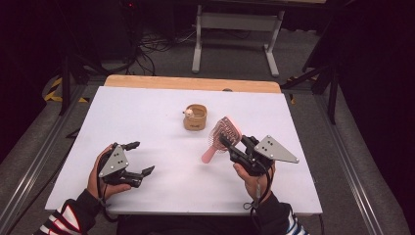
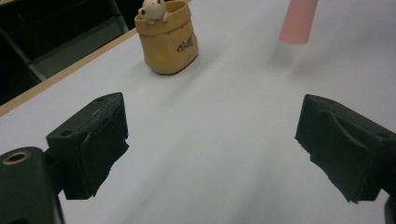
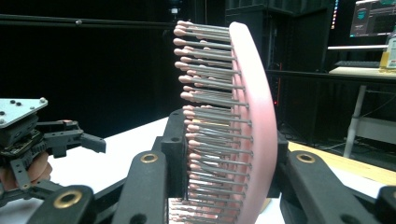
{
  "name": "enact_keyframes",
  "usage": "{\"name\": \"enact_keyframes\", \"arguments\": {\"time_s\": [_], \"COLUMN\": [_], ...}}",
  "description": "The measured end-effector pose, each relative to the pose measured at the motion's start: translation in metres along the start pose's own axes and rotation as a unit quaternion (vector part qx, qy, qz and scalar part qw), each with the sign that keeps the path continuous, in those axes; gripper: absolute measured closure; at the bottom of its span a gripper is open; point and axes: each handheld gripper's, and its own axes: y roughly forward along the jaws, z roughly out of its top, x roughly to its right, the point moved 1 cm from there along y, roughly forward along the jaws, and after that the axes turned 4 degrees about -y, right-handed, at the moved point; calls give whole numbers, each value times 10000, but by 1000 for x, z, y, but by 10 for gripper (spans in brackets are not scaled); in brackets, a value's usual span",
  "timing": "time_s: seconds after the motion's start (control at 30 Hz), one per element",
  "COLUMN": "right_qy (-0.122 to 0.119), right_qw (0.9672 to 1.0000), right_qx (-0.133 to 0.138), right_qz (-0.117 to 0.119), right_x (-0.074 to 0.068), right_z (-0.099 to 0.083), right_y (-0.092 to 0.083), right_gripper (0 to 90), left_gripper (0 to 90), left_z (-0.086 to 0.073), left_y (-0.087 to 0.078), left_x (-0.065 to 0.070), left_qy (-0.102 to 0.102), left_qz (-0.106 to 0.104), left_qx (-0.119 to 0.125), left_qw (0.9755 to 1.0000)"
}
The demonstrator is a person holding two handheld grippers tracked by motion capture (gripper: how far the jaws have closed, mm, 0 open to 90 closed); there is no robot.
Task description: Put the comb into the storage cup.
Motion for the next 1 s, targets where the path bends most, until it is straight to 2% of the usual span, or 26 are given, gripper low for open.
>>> {"name": "enact_keyframes", "arguments": {"time_s": [0.23,0.47,0.6,0.7,1.0], "right_qy": [-28,-107,-90,-171,-215], "right_qw": [10000,9998,9997,9995,9985], "right_qx": [52,103,163,222,410], "right_qz": [-61,-107,-141,-167,-288], "right_x": [2,4,6,7,15], "right_z": [3,7,11,14,28], "right_y": [-2,-4,-4,-3,0], "right_gripper": [639,639,639,639,639], "left_gripper": [98,94,86,80,63], "left_z": [-12,-20,-21,-21,-22], "left_y": [-10,-16,-20,-21,-20], "left_x": [-6,-7,-9,-9,-7], "left_qy": [-204,-284,-378,-412,-409], "left_qz": [87,91,117,118,124], "left_qx": [-27,-83,-4,43,10], "left_qw": [9997,9995,9992,9991,9991]}}
